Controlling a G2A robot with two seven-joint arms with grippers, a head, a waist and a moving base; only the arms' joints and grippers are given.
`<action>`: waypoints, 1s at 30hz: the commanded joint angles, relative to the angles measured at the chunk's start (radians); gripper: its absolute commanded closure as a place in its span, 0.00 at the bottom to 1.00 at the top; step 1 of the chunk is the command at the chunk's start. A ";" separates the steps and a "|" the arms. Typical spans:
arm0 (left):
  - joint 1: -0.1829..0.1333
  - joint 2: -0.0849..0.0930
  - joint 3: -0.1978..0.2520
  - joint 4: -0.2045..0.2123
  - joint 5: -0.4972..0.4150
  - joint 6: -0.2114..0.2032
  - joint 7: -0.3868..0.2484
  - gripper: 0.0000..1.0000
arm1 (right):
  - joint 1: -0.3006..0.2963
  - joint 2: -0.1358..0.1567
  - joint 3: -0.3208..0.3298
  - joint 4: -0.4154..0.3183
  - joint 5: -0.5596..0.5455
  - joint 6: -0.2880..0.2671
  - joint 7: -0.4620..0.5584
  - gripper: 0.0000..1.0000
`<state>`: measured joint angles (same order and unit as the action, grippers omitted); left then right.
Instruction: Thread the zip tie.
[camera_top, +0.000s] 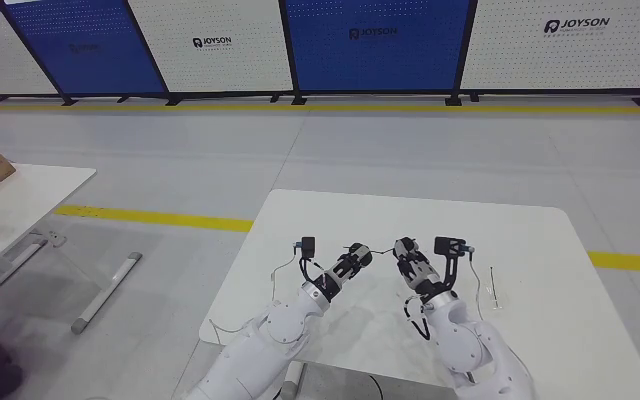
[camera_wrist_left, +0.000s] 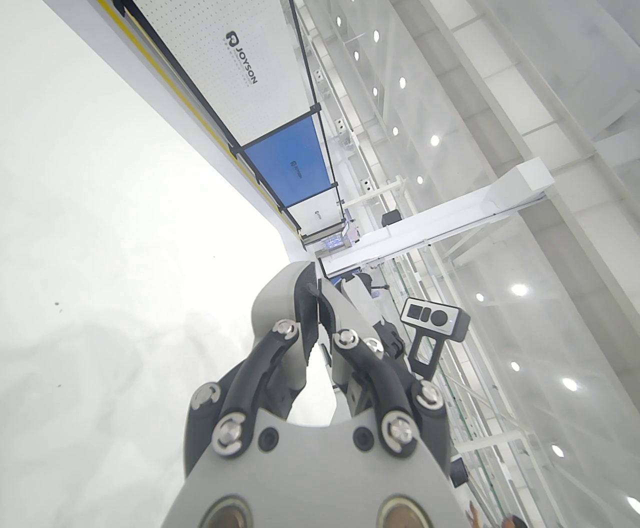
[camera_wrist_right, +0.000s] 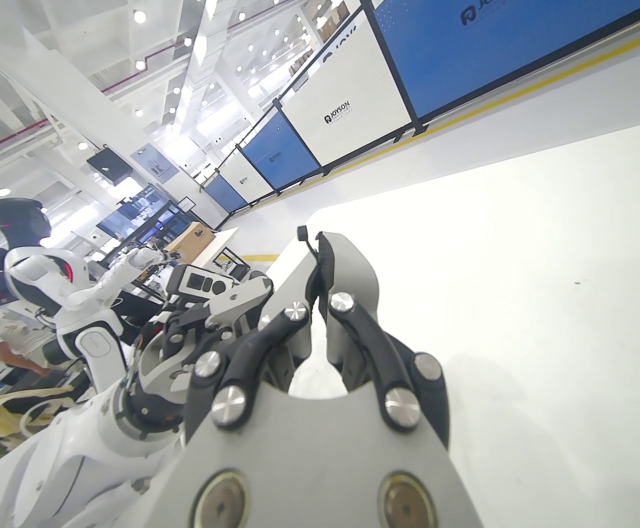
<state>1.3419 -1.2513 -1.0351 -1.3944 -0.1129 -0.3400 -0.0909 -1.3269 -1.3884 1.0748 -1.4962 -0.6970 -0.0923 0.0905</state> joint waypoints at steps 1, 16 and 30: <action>0.000 0.000 0.000 0.000 0.000 0.000 0.000 1.00 | 0.001 0.000 -0.001 0.001 -0.001 -0.001 0.000 1.00; 0.000 0.000 0.000 0.000 0.000 0.000 0.000 1.00 | -0.016 0.000 0.010 -0.011 -0.007 -0.007 -0.018 1.00; 0.000 0.000 0.000 0.000 0.000 0.000 0.000 1.00 | -0.022 -0.002 0.007 -0.023 -0.033 0.006 -0.027 1.00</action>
<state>1.3419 -1.2513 -1.0351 -1.3944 -0.1129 -0.3400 -0.0909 -1.3492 -1.3904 1.0827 -1.5198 -0.7304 -0.0878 0.0612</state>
